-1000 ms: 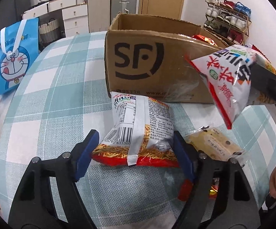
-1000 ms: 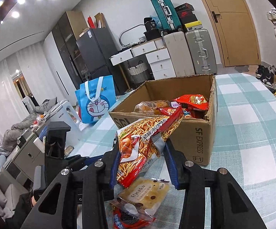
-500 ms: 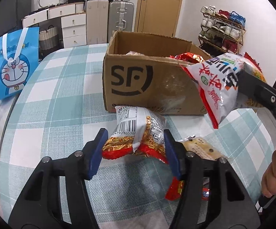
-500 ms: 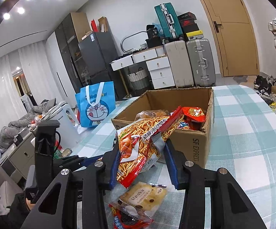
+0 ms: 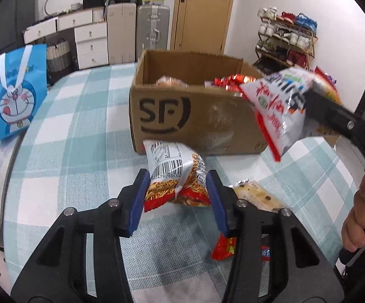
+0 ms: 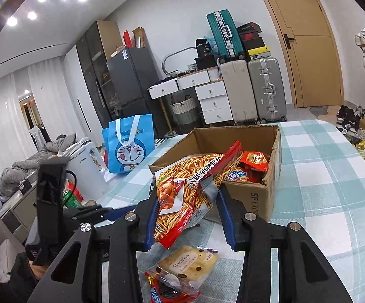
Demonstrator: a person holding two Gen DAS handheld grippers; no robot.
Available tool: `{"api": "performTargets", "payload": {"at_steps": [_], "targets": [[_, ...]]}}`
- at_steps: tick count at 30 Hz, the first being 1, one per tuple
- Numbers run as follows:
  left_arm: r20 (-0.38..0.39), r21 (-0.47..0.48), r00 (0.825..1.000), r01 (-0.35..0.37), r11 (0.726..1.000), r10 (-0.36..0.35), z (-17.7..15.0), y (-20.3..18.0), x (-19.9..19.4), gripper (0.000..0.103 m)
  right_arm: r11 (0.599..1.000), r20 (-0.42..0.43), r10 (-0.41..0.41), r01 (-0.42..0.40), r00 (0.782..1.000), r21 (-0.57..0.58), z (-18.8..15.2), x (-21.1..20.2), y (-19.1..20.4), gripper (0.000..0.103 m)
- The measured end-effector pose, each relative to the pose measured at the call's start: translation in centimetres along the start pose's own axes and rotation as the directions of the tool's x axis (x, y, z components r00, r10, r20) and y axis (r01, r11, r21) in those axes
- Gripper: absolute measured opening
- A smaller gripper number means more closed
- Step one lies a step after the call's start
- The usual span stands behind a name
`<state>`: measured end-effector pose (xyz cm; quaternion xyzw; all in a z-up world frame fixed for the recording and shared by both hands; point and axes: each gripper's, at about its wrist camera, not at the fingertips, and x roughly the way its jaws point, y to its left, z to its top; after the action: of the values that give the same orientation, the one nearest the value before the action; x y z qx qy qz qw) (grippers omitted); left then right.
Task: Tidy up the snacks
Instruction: 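Grasp the white noodle bag with the left tool while the right tool holds the orange bag, then carry the white noodle bag and orange bag over the box with both tools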
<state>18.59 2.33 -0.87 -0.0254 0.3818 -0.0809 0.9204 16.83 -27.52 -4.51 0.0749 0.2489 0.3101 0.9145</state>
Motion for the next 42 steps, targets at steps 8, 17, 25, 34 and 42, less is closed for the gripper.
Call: {"api": "performTargets", "payload": {"at_steps": [8,17,25,34,42], "targets": [[-0.074,0.005,0.995,-0.062,0.998,0.062,-0.9,-0.4,3.4,0.066,1.0,-0.003,-0.001,0.001,1.0,0.002,0.1,0.1,0.0,0.042],[-0.034,0.02,0.999,-0.026,0.999,0.026,-1.3,-1.5,2.6,0.045,1.0,0.009,-0.002,0.002,1.0,0.008,0.4,-0.7,-0.1,0.042],[0.051,-0.013,0.998,0.02,1.0,-0.02,-0.1,-1.4,-0.8,0.045,1.0,0.053,0.012,-0.012,0.999,0.0,1.2,-2.3,0.1,0.042],[0.184,-0.01,0.982,0.054,0.999,-0.051,1.2,-3.0,-6.1,0.045,1.0,0.109,0.0,-0.003,0.994,0.031,2.7,-4.4,-0.9,0.042],[0.25,-0.006,0.967,0.049,0.999,-0.046,2.7,-3.3,-8.8,0.045,0.996,0.133,-0.024,0.013,0.991,0.083,3.5,-5.2,-2.5,0.042]]}}
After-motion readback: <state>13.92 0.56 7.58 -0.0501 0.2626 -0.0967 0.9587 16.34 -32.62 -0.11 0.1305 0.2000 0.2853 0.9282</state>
